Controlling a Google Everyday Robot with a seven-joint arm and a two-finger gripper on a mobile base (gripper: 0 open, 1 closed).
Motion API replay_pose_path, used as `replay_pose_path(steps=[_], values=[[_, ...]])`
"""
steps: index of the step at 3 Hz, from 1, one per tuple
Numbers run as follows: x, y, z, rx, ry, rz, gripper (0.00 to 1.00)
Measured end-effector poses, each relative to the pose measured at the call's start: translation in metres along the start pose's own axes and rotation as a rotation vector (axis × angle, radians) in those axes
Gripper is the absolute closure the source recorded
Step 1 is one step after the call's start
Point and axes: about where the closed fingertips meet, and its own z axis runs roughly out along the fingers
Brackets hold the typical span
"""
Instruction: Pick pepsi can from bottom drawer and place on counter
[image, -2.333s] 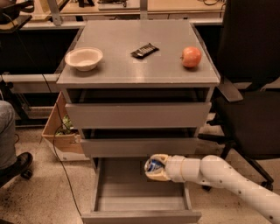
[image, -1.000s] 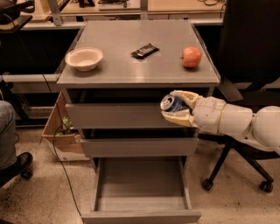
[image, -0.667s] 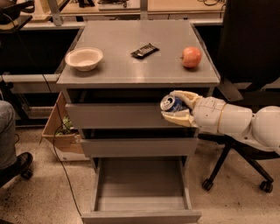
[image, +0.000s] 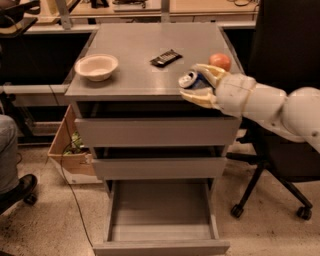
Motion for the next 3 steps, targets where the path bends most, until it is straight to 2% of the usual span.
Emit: replay_pose_path(steps=[1, 2, 3], values=[[-0.023, -0.037, 0.025, 0.039, -0.029, -0.036, 1.00], [-0.029, -0.069, 0.050, 0.089, -0.089, 0.015, 1.00], [-0.019, -0.085, 0.072, 0.147, -0.153, 0.117, 1.00]])
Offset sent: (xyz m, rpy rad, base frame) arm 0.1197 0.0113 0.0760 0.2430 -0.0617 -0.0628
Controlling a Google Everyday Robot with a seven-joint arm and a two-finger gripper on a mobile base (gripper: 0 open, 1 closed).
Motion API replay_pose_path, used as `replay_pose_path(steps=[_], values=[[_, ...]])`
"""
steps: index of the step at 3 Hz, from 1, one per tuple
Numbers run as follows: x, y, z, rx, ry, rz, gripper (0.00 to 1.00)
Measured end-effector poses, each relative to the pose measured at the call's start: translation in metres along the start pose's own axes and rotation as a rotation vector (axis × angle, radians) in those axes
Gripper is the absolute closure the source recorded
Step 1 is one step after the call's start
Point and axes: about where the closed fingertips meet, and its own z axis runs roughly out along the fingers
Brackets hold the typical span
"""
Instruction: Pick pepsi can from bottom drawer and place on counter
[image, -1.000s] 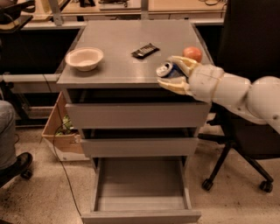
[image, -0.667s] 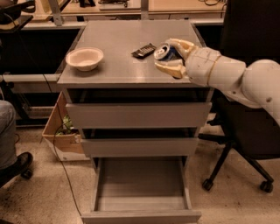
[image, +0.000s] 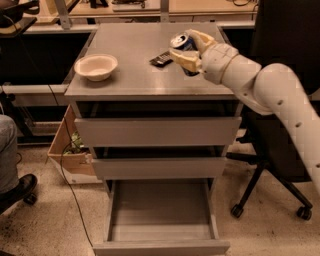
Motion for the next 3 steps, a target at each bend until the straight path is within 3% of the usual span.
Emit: replay_pose_path(steps=[1, 3], values=[[0.012, -0.007, 0.013, 0.060, -0.052, 0.098, 1.00], [0.027, -0.016, 0.021, 0.158, -0.116, 0.219, 0.58]])
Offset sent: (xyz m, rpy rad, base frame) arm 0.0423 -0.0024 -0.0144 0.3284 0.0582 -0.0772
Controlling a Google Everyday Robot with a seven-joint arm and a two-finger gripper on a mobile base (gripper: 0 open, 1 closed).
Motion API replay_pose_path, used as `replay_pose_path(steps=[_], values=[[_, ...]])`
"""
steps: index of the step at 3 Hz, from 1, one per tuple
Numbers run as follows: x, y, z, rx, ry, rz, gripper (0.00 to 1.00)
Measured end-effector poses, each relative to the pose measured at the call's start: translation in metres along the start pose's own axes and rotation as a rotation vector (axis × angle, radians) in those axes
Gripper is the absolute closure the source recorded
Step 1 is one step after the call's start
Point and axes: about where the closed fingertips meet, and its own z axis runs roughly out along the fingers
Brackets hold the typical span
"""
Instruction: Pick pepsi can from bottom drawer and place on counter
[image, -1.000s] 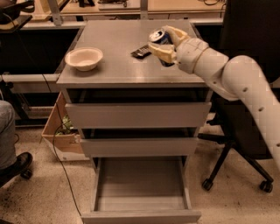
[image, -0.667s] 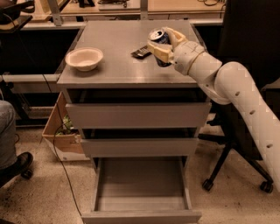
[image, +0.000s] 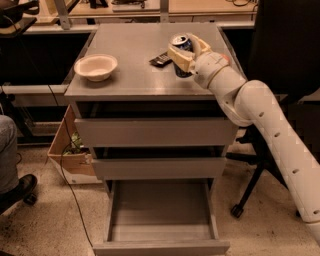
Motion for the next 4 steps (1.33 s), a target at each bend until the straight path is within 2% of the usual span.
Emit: replay_pose_path(steps=[2, 3, 4], values=[[0.035, -0.004, -0.008, 0.065, 0.018, 0.088, 0.11], [0.053, -0.007, -0.011, 0.091, 0.034, 0.118, 0.00], [0.059, -0.012, -0.020, 0.109, 0.056, 0.103, 0.00]])
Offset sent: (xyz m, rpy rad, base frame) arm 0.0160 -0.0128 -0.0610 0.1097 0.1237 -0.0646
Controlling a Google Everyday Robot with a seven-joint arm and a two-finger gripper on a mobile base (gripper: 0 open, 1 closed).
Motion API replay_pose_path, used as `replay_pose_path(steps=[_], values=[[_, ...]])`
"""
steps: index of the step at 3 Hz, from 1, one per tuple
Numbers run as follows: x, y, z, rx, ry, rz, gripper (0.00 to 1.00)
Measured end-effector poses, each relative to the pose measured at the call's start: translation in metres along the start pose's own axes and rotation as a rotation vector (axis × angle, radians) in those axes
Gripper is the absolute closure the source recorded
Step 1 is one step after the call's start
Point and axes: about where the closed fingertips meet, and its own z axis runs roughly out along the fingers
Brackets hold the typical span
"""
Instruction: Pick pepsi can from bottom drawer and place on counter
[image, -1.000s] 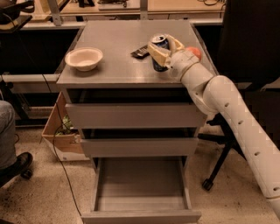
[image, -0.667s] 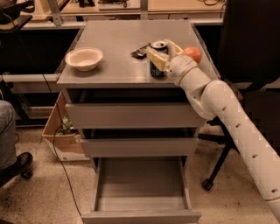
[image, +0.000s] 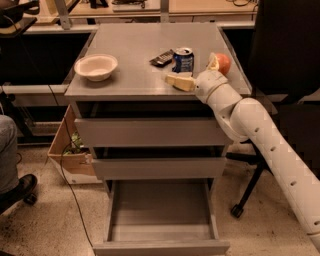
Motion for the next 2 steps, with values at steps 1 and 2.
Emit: replay_pose_path(steps=[1, 2], values=[[-0.039, -0.037, -0.038, 0.006, 0.061, -0.150, 0.00], [-0.077, -0.061, -0.072, -0.031, 0.105, -0.275, 0.00]])
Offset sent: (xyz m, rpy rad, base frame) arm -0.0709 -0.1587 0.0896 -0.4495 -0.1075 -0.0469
